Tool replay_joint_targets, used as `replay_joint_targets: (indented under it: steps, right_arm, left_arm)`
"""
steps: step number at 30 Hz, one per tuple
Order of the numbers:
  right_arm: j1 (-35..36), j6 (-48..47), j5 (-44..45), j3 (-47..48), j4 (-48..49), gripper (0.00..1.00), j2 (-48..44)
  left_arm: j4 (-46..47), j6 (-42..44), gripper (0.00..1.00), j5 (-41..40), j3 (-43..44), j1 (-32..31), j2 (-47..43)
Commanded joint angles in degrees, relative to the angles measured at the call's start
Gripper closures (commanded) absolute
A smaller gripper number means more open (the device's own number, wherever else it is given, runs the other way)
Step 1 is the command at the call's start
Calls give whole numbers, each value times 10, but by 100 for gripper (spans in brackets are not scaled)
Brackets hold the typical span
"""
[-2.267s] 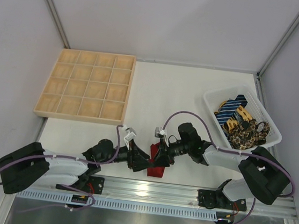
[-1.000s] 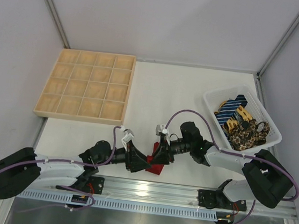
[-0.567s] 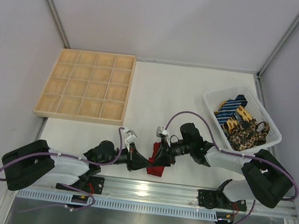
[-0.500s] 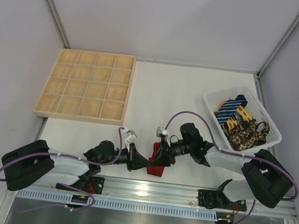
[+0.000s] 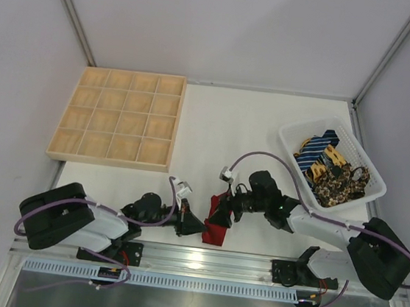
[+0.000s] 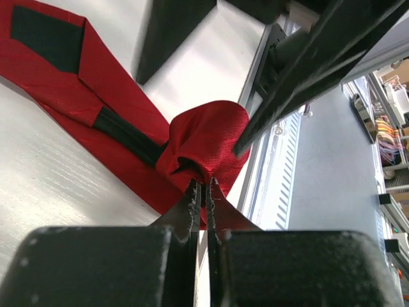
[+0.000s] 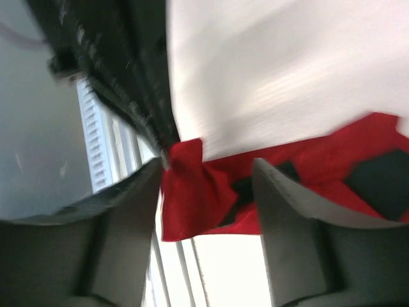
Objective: Roll the ties
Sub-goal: Roll the tie
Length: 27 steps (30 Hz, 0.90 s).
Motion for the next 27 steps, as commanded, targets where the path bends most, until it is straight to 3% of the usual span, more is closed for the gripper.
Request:
replay_joint_targets:
  steps: [1, 4, 7, 9, 11, 18, 27]
  right_arm:
    - [-2, 59, 142, 11, -42, 29, -54]
    - [-2, 76, 148, 21, -62, 27, -72]
    - [-10, 104, 235, 40, -131, 29, -62]
    - [-24, 123, 263, 45, -169, 63, -38]
    - [-25, 141, 278, 33, -158, 86, -18]
    - [-15, 181, 357, 27, -164, 90, 47]
    - [-15, 156, 338, 65, -150, 89, 135]
  left_arm:
    - [77, -2, 100, 33, -66, -2, 20]
    - [65, 1, 100, 34, -57, -2, 19]
    - [35, 4, 100, 37, -44, -2, 10]
    - [13, 3, 99, 40, -36, -2, 11]
    - [-2, 5, 100, 43, -24, -3, 16]
    - [-18, -7, 100, 59, 6, -4, 61]
    - [-74, -1, 100, 55, 41, -7, 60]
